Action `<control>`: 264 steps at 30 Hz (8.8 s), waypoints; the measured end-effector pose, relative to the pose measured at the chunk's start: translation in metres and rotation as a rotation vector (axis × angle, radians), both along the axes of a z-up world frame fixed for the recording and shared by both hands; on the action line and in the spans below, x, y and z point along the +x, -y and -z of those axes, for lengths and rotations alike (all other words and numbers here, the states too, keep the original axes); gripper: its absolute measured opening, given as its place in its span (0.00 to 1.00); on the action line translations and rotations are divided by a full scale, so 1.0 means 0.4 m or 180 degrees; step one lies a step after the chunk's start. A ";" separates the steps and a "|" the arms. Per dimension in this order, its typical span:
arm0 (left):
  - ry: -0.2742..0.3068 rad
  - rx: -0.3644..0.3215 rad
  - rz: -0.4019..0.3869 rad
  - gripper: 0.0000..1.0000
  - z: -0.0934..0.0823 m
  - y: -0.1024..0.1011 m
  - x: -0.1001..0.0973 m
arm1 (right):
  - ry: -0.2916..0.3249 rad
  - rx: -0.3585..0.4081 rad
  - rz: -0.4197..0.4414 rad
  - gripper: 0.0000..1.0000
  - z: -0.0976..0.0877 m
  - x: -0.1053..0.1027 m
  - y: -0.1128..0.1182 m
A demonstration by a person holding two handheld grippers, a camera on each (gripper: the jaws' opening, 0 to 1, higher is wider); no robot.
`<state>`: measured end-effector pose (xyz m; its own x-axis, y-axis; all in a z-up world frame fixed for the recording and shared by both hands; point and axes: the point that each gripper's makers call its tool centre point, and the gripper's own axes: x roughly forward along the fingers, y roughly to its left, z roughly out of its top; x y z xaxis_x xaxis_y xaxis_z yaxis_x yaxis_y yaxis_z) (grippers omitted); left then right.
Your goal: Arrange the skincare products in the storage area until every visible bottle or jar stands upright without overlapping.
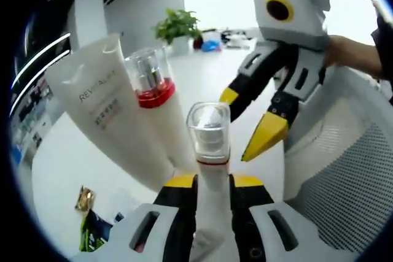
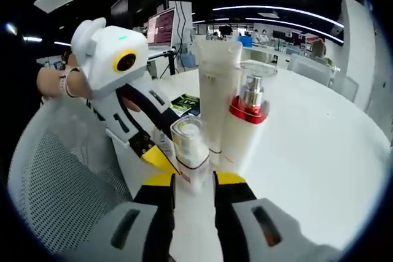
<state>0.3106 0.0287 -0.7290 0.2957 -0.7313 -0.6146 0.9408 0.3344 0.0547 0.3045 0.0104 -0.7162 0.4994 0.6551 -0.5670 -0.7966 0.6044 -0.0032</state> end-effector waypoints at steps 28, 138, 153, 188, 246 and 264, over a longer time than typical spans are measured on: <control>-0.0095 0.0075 -0.0134 0.11 0.004 -0.021 0.021 | -0.0267 -0.0195 -0.0050 0.12 0.040 0.038 -0.031; -0.0059 -0.0102 -0.0595 0.10 -0.028 -0.045 0.067 | -0.0353 0.0071 0.0415 0.07 0.014 0.072 -0.042; -0.0061 -0.0051 -0.0609 0.10 -0.021 -0.054 0.071 | -0.0318 0.0088 0.0438 0.08 0.007 0.076 -0.038; 0.0169 -0.0200 -0.1168 0.57 -0.203 -0.265 0.038 | 0.0294 -0.0115 0.0651 0.53 -0.195 0.014 0.021; 0.0042 0.0047 -0.1376 0.97 -0.177 -0.385 0.029 | 0.0503 -0.0418 0.0657 1.00 -0.216 0.043 0.046; 0.0105 0.0485 -0.1153 0.97 -0.122 -0.412 0.057 | 0.0435 -0.0469 0.0696 1.00 -0.194 0.037 0.046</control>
